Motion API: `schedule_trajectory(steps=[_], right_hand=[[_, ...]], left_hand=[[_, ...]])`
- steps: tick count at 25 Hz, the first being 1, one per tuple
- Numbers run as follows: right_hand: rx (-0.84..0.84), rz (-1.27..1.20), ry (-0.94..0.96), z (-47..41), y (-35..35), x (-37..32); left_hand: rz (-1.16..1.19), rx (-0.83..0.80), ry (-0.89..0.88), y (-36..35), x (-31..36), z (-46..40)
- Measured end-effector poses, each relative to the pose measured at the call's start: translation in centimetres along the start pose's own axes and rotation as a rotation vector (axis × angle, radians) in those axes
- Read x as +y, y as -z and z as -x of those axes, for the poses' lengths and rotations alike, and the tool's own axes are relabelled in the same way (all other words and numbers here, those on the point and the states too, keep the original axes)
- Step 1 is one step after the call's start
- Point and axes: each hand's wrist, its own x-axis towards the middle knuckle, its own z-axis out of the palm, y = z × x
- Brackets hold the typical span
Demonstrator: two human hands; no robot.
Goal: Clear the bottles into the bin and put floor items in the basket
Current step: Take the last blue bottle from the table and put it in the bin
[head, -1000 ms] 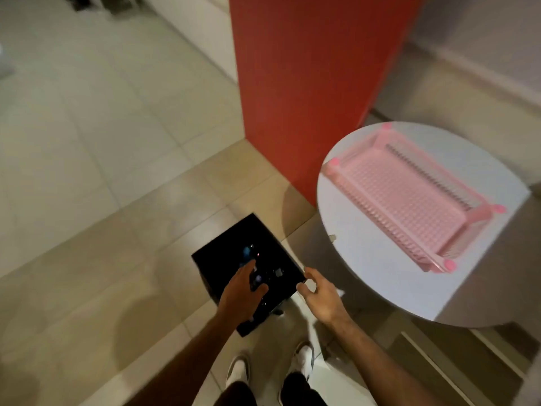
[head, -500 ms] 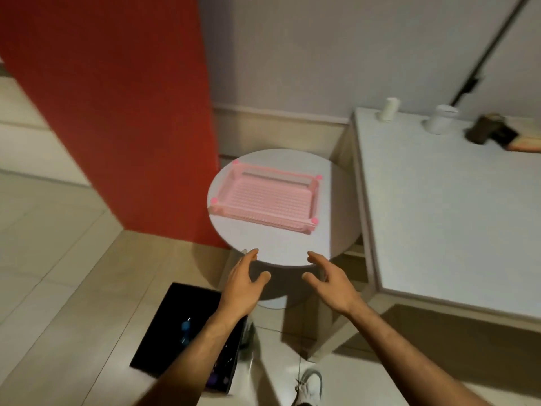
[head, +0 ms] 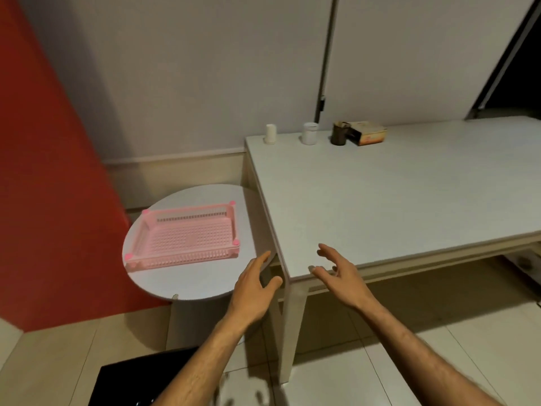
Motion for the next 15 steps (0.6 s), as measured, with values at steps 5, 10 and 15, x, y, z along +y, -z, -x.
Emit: schedule_trajectory(steps=[5,10,15], right_hand=[[0.103,0.014,-0.008,1.8,7.1,3.1],[0.158,0.091,0.009,3.0,15.8,7.3],[0.248,0.126,0.002,3.8,24.2,12.5]], left_hand=[[0.014,-0.053,-0.089,-6.0,5.7,-1.0],[-0.015,-0.076,-0.167,-13.8,12.1,-1.6],[-0.060,-0.125,-0.264,-21.7,17.6,-3.1]])
